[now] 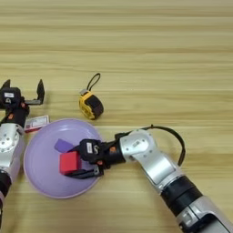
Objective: Move the objects on the table
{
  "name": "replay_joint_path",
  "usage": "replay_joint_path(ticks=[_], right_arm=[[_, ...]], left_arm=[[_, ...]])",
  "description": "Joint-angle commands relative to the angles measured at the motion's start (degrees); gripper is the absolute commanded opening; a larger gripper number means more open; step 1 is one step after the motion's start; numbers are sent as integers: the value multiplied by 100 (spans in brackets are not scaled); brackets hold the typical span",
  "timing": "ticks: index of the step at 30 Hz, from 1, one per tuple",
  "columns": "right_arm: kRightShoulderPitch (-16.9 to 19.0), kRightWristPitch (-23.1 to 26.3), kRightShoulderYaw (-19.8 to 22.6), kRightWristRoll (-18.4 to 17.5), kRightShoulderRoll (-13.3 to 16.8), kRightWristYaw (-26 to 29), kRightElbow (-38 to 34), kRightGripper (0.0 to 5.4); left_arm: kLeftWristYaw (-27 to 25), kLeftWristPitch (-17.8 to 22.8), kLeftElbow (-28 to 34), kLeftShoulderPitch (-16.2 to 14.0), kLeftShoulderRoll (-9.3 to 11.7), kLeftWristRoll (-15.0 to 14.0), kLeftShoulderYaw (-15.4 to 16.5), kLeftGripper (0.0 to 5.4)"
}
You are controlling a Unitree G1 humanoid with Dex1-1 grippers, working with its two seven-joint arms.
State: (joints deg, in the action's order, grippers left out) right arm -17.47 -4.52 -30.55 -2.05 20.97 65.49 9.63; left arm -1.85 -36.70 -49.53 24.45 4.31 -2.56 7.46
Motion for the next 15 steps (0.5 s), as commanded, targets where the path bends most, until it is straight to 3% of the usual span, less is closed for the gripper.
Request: replay_joint_path(ticks=[1,10,15], right_arm=[[-19,-1,8,-5,2,46,-25,316],[-4,211,375,-636,-87,76,-509,431],[40,343,567,-865,38,101,-776,490]], left_arm=[[24,6,17,47,-6,57,-36,540],[30,4,-10,63,-12,66,-42,540],[53,8,-13,71,-23,86,-56,540]])
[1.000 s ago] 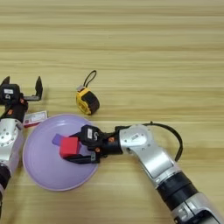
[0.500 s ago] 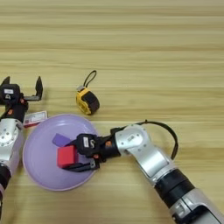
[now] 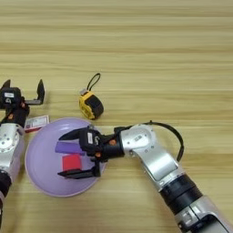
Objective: Move the objects on the table
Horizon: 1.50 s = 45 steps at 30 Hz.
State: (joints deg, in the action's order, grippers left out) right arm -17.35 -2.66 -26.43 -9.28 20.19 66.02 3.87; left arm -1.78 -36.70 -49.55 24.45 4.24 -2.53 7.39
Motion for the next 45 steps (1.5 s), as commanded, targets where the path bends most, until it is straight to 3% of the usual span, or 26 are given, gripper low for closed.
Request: replay_joint_path(ticks=[1,4,8,14,21,34,45], right_arm=[[21,172,194,-165,146,44,-197,504],[1,191,266,-129,240,43,-130,538],[-44,273,233,88,477,74,-35,538],[-246,1051,81,330,881,322,-122,538],[-396,1544,-86,632,999,331,-209,538],[-563,1876,-468,1138,1278,460,-327,538],[-529,1865,-324,1209,1874,775,-496,538]], left_arm=[[53,10,-9,71,-22,91,-56,540],[82,16,2,74,-36,106,-83,540],[123,27,21,76,-54,120,-127,540],[100,145,52,99,-147,-19,-99,540],[151,125,95,91,-161,56,-131,540],[194,137,148,86,-197,67,-164,540],[220,146,196,77,-224,77,-195,540]])
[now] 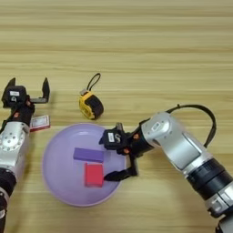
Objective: Move the objects on the table
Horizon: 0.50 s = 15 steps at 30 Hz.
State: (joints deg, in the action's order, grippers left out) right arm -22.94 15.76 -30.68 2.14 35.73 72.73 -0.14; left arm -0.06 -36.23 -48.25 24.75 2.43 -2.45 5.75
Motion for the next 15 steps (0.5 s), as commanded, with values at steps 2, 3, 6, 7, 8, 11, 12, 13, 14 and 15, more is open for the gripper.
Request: replay_joint_path(ticks=[2,3,6,7,8,11,12,13,14,15], right_arm=[[73,11,138,42,417,135,-142,538],[93,13,159,24,472,155,-174,538],[160,-10,222,7,630,222,-264,538],[183,-18,244,1,681,240,-289,538],[219,-35,275,-6,763,270,-316,538],[296,-74,368,-24,940,320,-344,538],[311,-84,395,-27,978,328,-343,538],[330,-87,426,-35,1019,337,-342,538],[350,-92,454,-44,1055,345,-342,538],[381,-103,486,-55,1094,348,-336,538]], left_arm=[[45,99,73,44,-44,68,-31,540],[48,103,75,47,-44,68,-32,540],[52,111,82,50,-43,70,-33,540],[52,112,84,49,-42,70,-34,540],[52,112,84,50,-41,70,-34,540],[50,111,81,51,-39,69,-33,540],[50,112,80,53,-38,68,-33,540],[48,111,77,55,-37,68,-32,540],[47,110,76,56,-37,67,-32,540],[46,107,73,57,-36,66,-31,540]])
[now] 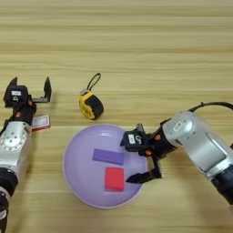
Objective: Move the objects on the table
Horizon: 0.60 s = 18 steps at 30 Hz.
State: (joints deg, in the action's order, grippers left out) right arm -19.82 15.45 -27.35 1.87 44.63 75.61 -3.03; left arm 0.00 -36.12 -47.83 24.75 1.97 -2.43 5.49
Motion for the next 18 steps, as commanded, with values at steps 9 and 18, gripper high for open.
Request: replay_joint_path(ticks=[9,18], right_arm=[[200,50,532,-548,3,-32,-311,538],[92,612,1676,-1933,-272,-417,-1348,538]], left_arm=[[25,86,29,54,30,52,8,540],[5,84,29,43,53,37,23,540]])
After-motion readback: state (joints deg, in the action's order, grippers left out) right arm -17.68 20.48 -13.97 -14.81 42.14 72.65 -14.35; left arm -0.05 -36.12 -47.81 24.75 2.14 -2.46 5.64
